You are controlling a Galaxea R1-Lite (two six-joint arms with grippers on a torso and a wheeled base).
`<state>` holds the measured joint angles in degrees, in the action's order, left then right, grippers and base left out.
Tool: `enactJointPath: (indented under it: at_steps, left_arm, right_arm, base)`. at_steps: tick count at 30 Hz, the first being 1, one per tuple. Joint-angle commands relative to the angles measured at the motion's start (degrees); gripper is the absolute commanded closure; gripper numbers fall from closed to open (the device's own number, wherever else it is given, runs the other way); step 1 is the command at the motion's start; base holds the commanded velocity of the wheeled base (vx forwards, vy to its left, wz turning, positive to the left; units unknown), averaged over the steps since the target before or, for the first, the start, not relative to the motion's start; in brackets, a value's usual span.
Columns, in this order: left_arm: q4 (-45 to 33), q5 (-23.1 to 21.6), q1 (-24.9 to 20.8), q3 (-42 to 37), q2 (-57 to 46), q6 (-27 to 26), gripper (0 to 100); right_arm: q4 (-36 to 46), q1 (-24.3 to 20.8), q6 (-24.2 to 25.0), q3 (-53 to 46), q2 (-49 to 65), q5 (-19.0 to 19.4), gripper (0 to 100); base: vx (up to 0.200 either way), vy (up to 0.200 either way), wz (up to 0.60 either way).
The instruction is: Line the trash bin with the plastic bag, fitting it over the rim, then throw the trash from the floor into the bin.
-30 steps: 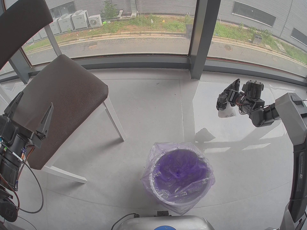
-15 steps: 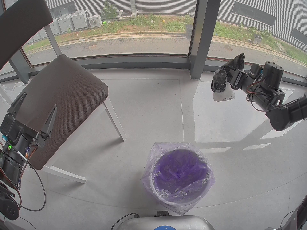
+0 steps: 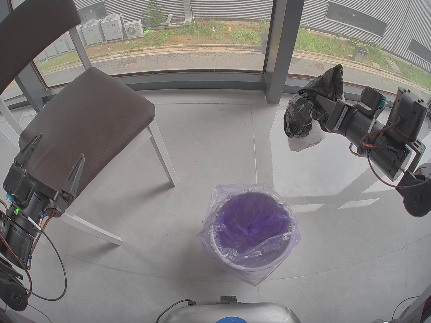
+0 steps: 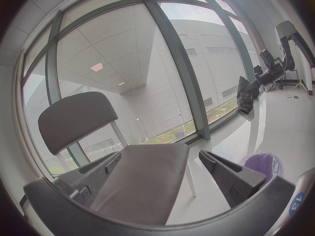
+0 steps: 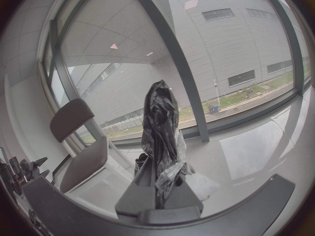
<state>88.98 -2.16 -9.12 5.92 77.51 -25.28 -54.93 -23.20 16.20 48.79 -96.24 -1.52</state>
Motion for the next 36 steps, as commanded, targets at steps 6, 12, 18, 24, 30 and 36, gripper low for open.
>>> enactJointPath:
  at_steps: [6,12,18,24,30,36]
  left_arm:
    - [1.0,0.3,0.5,0.1,4.1,0.5,0]
    - [1.0,0.3,1.2,-1.2,2.5,-1.6,0]
    - [1.0,0.5,0.0,-1.5,-0.4,-2.3,0]
    - [1.0,0.8,-3.1,-2.1,-0.6,-1.9,0]
    - [0.6,14.6,-8.5,-0.7,-7.3,-4.6,0]
    - [-5.8,16.0,-8.8,-3.8,-12.6,4.2,0]
  right_arm:
    - [-0.9,-6.3,-2.8,-4.6,1.8,-2.5,100]
    - [-3.5,-7.6,-4.6,-5.9,1.6,-7.4,100]
    - [-2.3,-6.9,-4.9,-10.4,3.6,-10.7,100]
    - [7.7,-1.9,-6.7,-10.8,7.7,-12.7,100]
    - [23.7,2.3,-7.2,-7.9,16.0,-11.8,100]
    - [33.6,2.8,-8.6,-4.8,19.6,-9.5,100]
  base:
    - [0.0,0.0,0.0]
    - [0.0,0.0,0.0]
    - [0.0,0.0,0.0]
    - [0.0,0.0,0.0]
    - [0.0,0.0,0.0]
    - [0.0,0.0,0.0]
